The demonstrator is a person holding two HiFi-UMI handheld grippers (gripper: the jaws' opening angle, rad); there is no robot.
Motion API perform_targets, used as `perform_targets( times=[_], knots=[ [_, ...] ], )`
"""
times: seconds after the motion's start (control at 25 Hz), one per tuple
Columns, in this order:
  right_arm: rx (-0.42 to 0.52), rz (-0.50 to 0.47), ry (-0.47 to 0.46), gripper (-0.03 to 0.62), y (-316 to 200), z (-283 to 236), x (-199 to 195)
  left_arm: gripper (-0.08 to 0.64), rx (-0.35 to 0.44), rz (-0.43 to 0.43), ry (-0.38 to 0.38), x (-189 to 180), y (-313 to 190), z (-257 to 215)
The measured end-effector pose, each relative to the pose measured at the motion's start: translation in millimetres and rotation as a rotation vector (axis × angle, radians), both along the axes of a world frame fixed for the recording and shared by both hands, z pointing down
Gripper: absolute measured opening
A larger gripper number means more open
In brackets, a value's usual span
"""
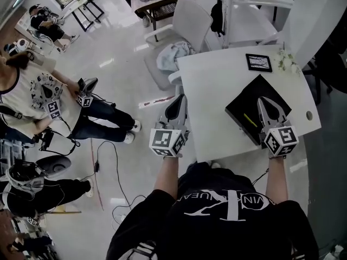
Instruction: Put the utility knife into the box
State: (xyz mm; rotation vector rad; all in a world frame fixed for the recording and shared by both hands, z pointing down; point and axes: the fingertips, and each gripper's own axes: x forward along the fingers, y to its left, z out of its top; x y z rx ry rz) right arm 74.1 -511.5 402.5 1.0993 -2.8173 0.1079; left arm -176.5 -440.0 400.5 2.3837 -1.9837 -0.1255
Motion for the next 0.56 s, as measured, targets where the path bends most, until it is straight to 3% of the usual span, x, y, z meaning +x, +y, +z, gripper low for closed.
perform_targets(
  times=[0.56],
  knots=[
    [0.051,-0.026,-0.081,0.014,3,-25,-34,0.009,-0.001,0.025,0.002,-25,10,-8]
  ],
)
